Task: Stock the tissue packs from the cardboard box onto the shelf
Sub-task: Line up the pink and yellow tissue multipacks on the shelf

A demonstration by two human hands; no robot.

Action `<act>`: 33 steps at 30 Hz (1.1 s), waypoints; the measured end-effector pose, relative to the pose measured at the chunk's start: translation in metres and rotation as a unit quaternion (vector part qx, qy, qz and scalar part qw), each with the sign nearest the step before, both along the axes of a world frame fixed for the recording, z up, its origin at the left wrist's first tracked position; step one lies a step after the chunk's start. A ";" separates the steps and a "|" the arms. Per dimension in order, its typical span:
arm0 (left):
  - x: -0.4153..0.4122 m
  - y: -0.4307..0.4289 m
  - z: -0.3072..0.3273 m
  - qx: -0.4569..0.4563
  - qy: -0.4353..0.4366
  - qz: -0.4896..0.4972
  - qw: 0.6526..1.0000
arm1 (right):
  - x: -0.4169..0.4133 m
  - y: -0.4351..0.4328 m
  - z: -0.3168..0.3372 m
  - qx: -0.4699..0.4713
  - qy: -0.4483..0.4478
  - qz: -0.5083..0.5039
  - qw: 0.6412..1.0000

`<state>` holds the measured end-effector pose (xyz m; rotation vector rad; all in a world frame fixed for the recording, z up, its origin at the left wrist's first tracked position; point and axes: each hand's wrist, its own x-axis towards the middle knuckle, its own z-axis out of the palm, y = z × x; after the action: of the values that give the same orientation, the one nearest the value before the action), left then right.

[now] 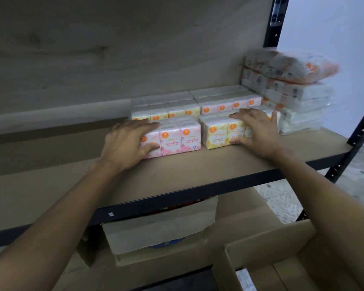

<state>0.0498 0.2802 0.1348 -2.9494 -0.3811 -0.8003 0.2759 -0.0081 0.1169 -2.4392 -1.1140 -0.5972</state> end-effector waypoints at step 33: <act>0.059 -0.005 -0.008 -0.011 -0.014 0.021 1.000 | 0.063 0.012 -0.008 0.044 -0.014 0.025 0.999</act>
<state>0.1088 0.2755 0.1271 -2.9419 -0.4548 -0.8373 0.3390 0.0036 0.1084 -2.3282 -1.1311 -0.6518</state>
